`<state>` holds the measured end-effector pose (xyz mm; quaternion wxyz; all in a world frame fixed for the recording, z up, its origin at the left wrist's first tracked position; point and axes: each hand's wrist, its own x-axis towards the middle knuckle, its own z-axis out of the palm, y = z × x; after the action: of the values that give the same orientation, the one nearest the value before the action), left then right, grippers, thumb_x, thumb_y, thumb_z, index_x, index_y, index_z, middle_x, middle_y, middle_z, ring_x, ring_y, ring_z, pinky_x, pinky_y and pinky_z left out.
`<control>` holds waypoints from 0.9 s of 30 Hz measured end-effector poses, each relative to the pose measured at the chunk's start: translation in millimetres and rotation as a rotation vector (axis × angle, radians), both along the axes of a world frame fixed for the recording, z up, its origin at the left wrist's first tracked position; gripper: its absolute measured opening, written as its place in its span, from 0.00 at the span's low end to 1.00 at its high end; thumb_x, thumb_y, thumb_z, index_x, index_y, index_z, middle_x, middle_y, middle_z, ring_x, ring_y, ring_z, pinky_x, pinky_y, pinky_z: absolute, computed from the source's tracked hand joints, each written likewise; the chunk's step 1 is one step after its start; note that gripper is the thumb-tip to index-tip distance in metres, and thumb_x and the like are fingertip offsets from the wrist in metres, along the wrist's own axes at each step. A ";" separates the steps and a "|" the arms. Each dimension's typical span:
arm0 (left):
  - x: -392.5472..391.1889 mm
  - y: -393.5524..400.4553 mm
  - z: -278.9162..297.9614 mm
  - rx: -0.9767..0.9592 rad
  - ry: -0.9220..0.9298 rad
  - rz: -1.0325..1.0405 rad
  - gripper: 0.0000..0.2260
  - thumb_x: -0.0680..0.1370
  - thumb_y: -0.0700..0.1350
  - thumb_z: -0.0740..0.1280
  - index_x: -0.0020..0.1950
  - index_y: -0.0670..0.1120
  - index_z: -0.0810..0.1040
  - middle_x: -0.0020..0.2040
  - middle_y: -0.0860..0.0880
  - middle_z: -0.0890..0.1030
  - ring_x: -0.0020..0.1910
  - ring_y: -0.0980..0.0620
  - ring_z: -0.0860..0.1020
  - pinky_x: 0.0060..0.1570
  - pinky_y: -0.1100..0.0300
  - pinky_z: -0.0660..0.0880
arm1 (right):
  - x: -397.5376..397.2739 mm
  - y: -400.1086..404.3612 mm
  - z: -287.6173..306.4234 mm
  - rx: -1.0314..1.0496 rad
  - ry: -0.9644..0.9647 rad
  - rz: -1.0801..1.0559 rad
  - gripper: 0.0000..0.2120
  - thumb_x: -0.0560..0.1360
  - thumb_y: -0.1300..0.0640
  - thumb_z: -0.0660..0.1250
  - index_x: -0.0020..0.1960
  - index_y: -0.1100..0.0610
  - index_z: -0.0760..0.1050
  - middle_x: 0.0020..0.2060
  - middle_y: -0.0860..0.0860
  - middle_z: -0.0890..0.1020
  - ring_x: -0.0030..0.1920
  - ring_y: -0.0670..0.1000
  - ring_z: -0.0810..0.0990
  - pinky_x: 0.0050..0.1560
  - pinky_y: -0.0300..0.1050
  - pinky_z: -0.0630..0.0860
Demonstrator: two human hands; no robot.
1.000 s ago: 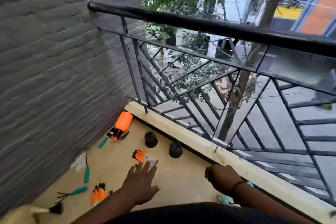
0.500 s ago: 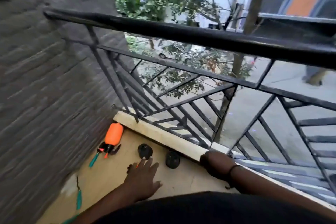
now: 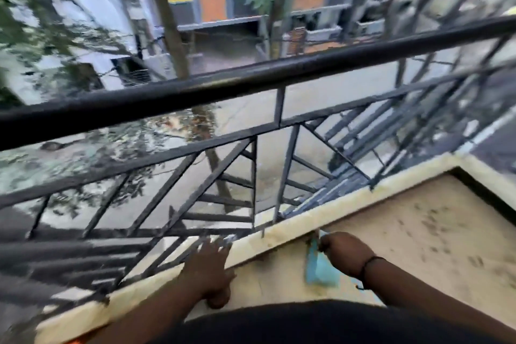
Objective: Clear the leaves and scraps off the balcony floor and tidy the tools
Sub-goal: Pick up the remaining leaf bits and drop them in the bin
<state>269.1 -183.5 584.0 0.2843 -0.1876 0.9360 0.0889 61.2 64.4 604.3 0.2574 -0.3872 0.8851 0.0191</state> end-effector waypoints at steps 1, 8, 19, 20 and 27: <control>-7.2 -6.1 -1.7 0.019 0.002 -0.024 0.34 0.80 0.62 0.57 0.81 0.54 0.46 0.81 0.47 0.48 0.79 0.45 0.48 0.76 0.45 0.47 | 11.0 13.2 -0.3 0.020 -0.005 -0.062 0.15 0.78 0.59 0.59 0.61 0.49 0.78 0.60 0.51 0.80 0.61 0.54 0.76 0.57 0.41 0.70; -47.4 15.3 -19.1 -0.025 0.031 -0.390 0.33 0.78 0.65 0.55 0.79 0.51 0.54 0.80 0.45 0.54 0.78 0.43 0.55 0.75 0.45 0.54 | 89.6 105.8 1.9 0.053 -0.026 -0.470 0.14 0.80 0.57 0.58 0.61 0.47 0.77 0.61 0.49 0.79 0.62 0.51 0.76 0.57 0.39 0.69; -26.9 99.6 8.9 -0.029 0.009 -0.638 0.31 0.80 0.62 0.57 0.80 0.53 0.53 0.81 0.46 0.51 0.79 0.43 0.51 0.75 0.45 0.50 | 187.4 173.0 21.9 0.004 -0.062 -0.769 0.23 0.81 0.66 0.52 0.70 0.48 0.68 0.67 0.49 0.75 0.63 0.49 0.75 0.58 0.39 0.71; -21.5 104.8 10.1 -0.036 0.016 -0.632 0.31 0.80 0.62 0.57 0.80 0.53 0.53 0.81 0.46 0.51 0.79 0.43 0.51 0.75 0.45 0.49 | 195.7 176.4 21.6 -0.016 -0.072 -0.778 0.22 0.81 0.65 0.51 0.71 0.47 0.66 0.66 0.49 0.75 0.61 0.50 0.76 0.56 0.40 0.72; 56.4 143.0 10.0 0.000 -0.069 -0.563 0.33 0.80 0.63 0.56 0.81 0.51 0.50 0.81 0.46 0.48 0.79 0.44 0.49 0.76 0.46 0.49 | 261.3 215.7 16.6 -0.012 -0.169 -0.744 0.13 0.82 0.59 0.54 0.60 0.48 0.73 0.57 0.48 0.78 0.52 0.50 0.75 0.45 0.39 0.70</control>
<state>325.5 -40.6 594.0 0.3296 0.0770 0.9410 -0.0003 322.5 280.1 620.9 0.3163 -0.0410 0.9410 -0.1130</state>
